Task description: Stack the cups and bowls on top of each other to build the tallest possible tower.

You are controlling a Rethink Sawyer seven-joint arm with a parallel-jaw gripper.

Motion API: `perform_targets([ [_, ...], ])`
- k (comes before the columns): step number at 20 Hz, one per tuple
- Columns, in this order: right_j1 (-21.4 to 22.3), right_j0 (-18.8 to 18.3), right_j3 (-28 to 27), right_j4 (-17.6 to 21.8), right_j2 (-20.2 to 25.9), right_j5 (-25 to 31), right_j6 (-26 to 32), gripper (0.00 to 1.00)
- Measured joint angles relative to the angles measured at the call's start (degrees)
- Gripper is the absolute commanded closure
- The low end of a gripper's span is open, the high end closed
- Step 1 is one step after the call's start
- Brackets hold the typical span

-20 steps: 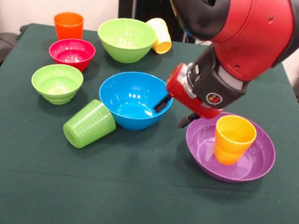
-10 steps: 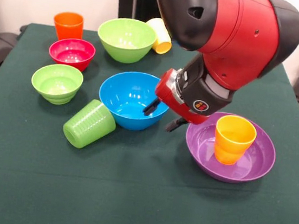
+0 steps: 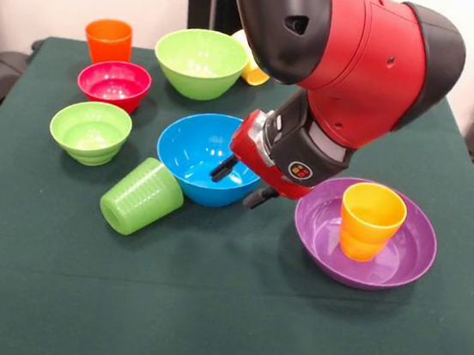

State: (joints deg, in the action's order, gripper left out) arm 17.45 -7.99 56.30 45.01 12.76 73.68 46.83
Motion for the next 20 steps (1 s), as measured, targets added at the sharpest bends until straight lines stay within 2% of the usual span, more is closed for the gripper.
perform_targets([
  [9,-1.11,1.41,-0.19,-2.25,-2.74,1.86,0.0,0.0],
  [20,-2.97,1.43,-0.22,-5.25,-4.41,2.07,0.0,0.0],
])
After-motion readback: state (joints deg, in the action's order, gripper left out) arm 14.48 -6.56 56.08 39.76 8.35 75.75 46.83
